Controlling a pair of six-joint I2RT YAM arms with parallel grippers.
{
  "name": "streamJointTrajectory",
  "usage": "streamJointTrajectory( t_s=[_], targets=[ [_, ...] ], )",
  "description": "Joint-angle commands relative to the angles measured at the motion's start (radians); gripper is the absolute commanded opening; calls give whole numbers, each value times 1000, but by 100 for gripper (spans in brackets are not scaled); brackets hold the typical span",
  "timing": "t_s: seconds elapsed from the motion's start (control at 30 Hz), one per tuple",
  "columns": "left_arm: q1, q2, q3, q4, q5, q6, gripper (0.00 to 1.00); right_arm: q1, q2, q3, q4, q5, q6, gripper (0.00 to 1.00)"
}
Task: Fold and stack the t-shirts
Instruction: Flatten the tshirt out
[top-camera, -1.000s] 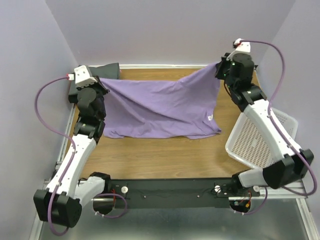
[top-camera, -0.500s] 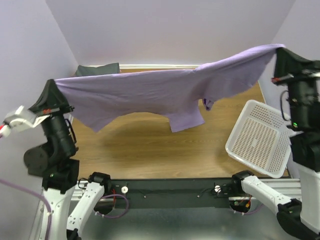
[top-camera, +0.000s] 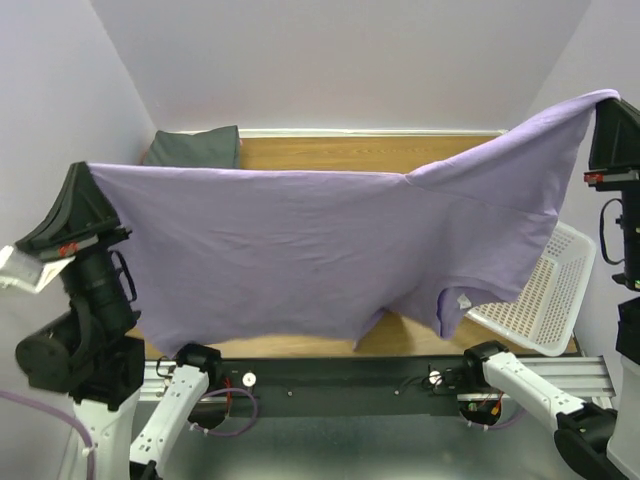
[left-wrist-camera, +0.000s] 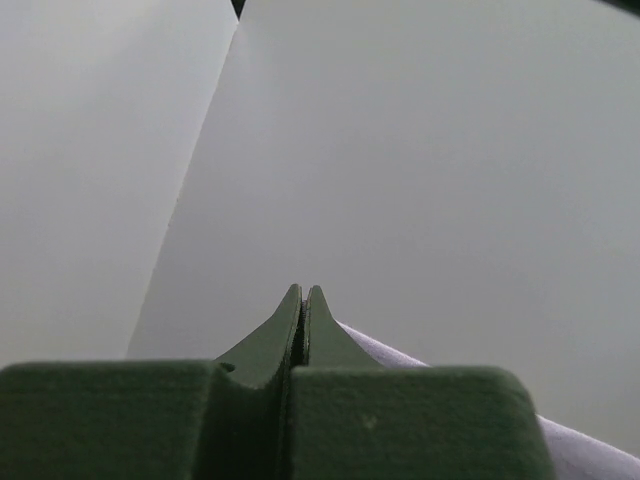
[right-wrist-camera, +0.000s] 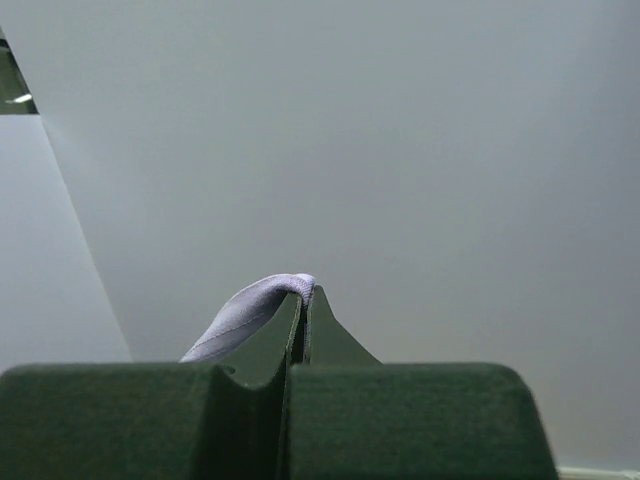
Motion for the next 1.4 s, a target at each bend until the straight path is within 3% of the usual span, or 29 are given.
streamJointTrajectory(
  t_s=[0.0,0.2,0.37,0.8,1.37],
  targets=[
    [5,115,-40,50,29,42,0,-1,78,-13,-17,31,-28,1],
    [5,279,-76,112,0,85,0,-1,190,-93,15,141,-57,1],
    [6,312,-77,123,-9,96,0,-1,249,-95,24,186,-86,1],
    [5,137,-44,74,38,75,0,-3,180,-21,26,71,-65,1],
    [5,-52,151,-50,179,98,0,-1,24,164,-10,-26,-48,1]
  ],
)
